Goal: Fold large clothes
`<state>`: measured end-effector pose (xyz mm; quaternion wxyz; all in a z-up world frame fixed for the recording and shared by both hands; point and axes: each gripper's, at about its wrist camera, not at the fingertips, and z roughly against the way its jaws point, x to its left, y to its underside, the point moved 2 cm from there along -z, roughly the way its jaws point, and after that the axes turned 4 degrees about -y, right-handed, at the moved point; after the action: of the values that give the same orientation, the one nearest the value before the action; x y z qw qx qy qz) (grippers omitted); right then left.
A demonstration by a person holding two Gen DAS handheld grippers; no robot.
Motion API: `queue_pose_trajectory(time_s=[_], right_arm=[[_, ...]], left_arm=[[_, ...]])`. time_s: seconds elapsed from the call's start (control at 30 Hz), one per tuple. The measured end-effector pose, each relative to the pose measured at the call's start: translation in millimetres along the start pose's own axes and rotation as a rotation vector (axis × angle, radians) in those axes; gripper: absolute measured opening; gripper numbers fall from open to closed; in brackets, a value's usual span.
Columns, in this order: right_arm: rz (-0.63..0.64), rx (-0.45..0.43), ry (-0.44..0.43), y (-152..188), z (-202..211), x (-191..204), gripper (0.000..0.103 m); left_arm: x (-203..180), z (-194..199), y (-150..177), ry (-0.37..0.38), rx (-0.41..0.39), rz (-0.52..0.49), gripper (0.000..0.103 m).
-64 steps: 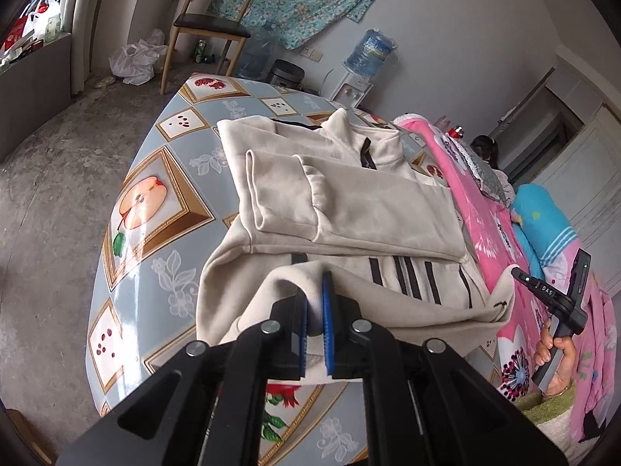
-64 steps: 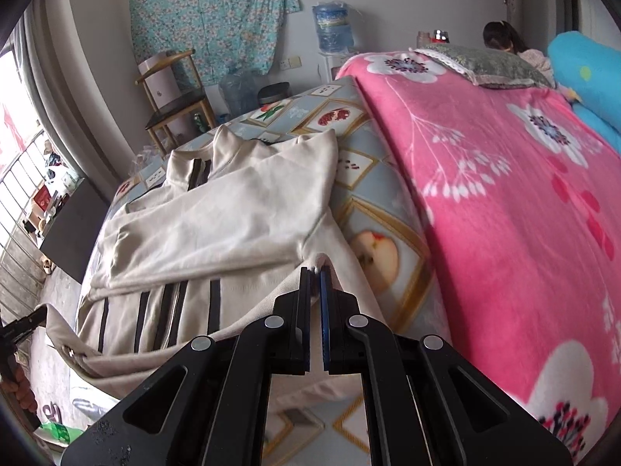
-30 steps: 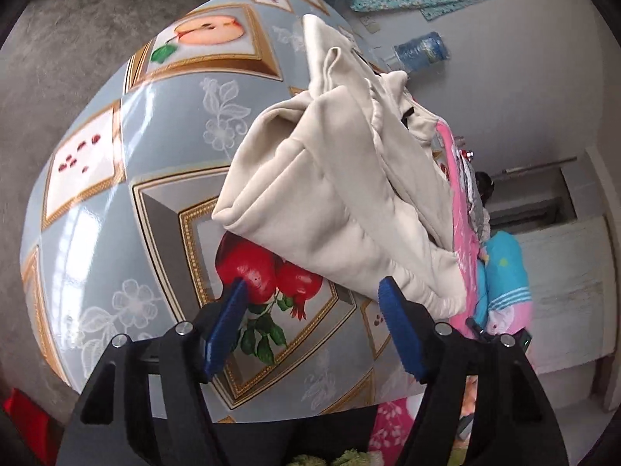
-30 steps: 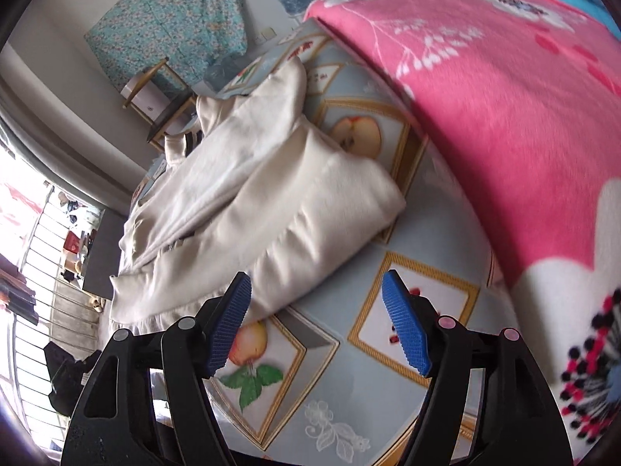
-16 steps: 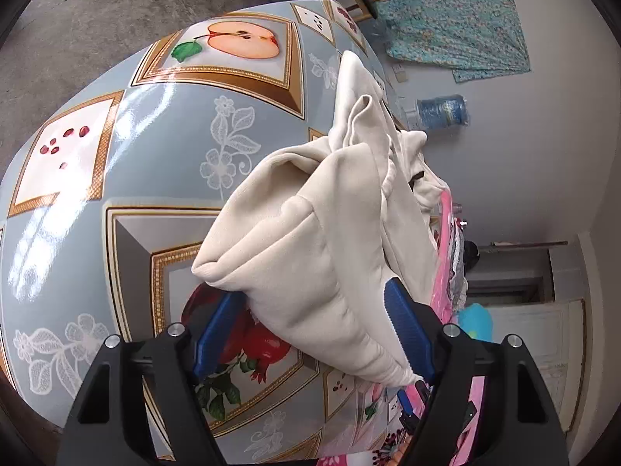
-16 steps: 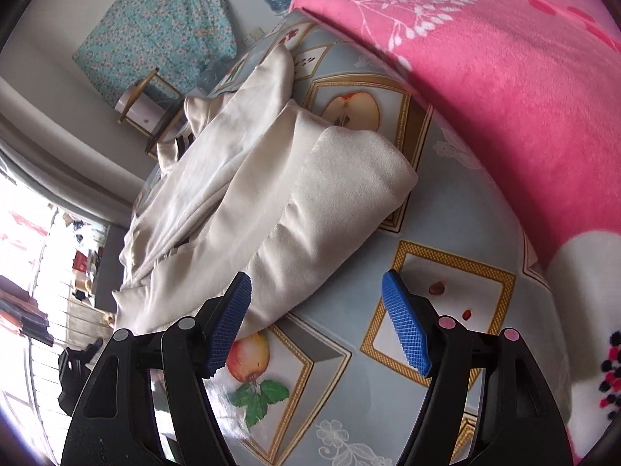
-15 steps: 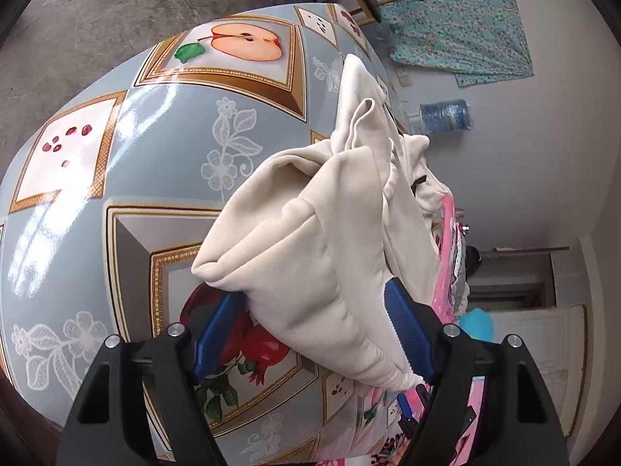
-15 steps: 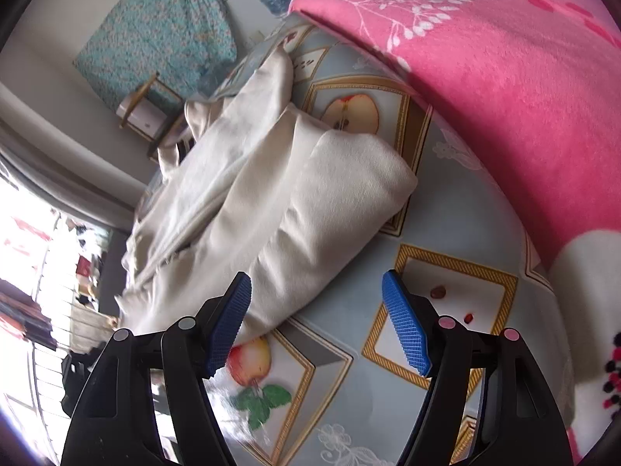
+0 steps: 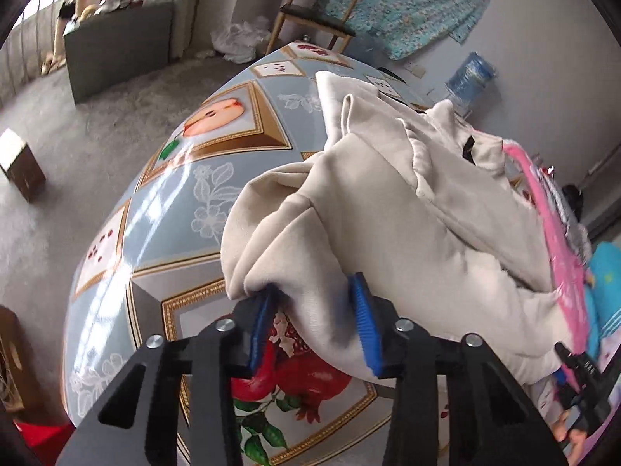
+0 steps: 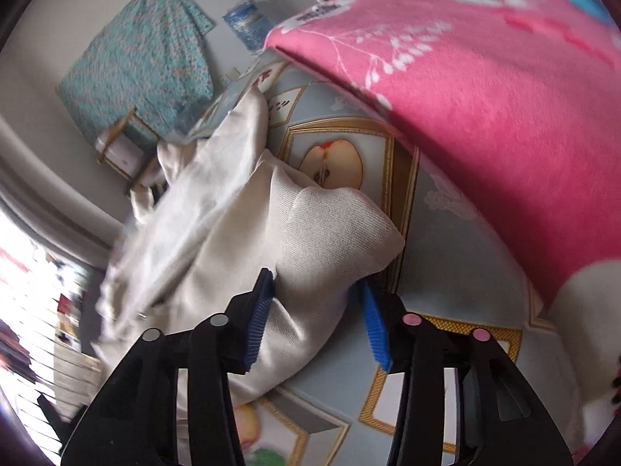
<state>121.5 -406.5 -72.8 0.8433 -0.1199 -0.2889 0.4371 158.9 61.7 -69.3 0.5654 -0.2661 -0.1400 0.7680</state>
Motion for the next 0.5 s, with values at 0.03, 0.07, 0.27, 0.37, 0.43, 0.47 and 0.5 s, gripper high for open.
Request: queue_pose_trajectory(time_s=[0.03, 0.07, 0.27, 0.37, 0.43, 0.47, 0.5], right_arm=[[0.048, -0.009, 0.031, 1.5, 1.3, 4.6, 0.031], [0.088, -0.019, 0.058, 2.8, 3.3, 8.4, 0.019], [0.280, -0.111, 0.130, 5.9, 36.5, 34.1, 0.004], [0.300, -0.139, 0.117, 7.2, 55.0, 37.4, 0.004], [0.298, -0.141, 0.105, 8.2, 63.0, 35.8, 0.004], [0.299, -0.141, 0.101, 10.3, 66.4, 37.1, 0.004], [0.301, -0.140, 0.095, 13.6, 73.4, 36.1, 0.004]], left_arm=[[-3.7, -1.4, 1.3, -0.013, -0.012, -0.043, 0.023], [-8.1, -0.8, 2.4, -0.029, -0.031, -0.092, 0.019], [-38.1, 27.6, 2.4, -0.106, -0.214, -0.351, 0.010], [-43.3, 43.9, -0.6, -0.100, -0.264, -0.404, 0.010], [-42.7, 54.3, -2.3, -0.090, -0.285, -0.420, 0.010], [-41.5, 59.5, -2.7, -0.083, -0.291, -0.426, 0.010], [-39.5, 64.3, -2.8, -0.076, -0.293, -0.430, 0.009]])
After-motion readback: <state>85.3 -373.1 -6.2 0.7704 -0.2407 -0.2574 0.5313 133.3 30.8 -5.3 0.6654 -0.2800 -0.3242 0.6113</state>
